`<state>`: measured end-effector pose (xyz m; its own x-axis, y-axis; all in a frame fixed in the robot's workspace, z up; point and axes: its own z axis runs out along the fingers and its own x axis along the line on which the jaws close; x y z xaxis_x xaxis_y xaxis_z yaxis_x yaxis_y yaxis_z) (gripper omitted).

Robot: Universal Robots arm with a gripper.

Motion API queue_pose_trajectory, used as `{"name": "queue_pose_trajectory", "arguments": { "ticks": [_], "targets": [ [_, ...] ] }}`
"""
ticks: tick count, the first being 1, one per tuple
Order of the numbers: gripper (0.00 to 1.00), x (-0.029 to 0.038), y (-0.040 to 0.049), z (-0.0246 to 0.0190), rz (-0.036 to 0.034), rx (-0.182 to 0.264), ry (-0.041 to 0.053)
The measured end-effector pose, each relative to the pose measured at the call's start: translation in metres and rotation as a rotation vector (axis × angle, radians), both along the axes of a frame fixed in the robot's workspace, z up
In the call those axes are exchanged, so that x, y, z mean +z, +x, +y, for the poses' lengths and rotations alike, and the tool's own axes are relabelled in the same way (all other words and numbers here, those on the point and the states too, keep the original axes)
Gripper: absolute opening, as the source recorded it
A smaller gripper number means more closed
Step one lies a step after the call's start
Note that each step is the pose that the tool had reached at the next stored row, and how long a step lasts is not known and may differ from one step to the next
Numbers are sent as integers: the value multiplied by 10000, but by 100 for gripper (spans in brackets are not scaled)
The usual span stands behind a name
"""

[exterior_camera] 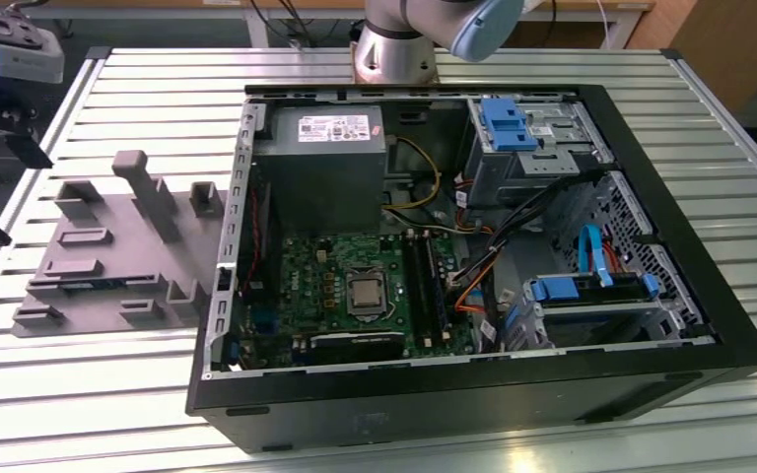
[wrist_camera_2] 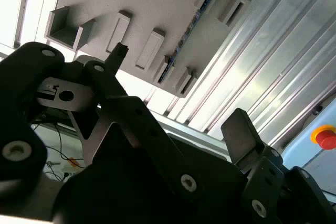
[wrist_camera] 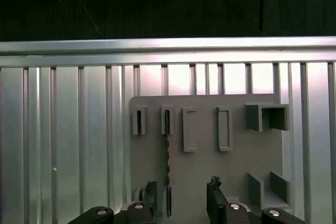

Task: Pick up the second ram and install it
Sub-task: 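Pick up the second ram and move it above second insertion slot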

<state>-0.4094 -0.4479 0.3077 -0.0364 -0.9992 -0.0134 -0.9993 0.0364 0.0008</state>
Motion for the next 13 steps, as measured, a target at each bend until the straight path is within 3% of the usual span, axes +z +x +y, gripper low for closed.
{"name": "queue_pose_trajectory", "arguments": {
  "ticks": [1,2,7,9,13],
  "targets": [
    [50,84,0,0,1,0,-1],
    [99,86,0,0,1,0,-1],
    [99,92,0,0,1,0,0],
    [99,144,0,0,0,0,0],
    [99,149,0,0,1,-1,0]
  ]
}}
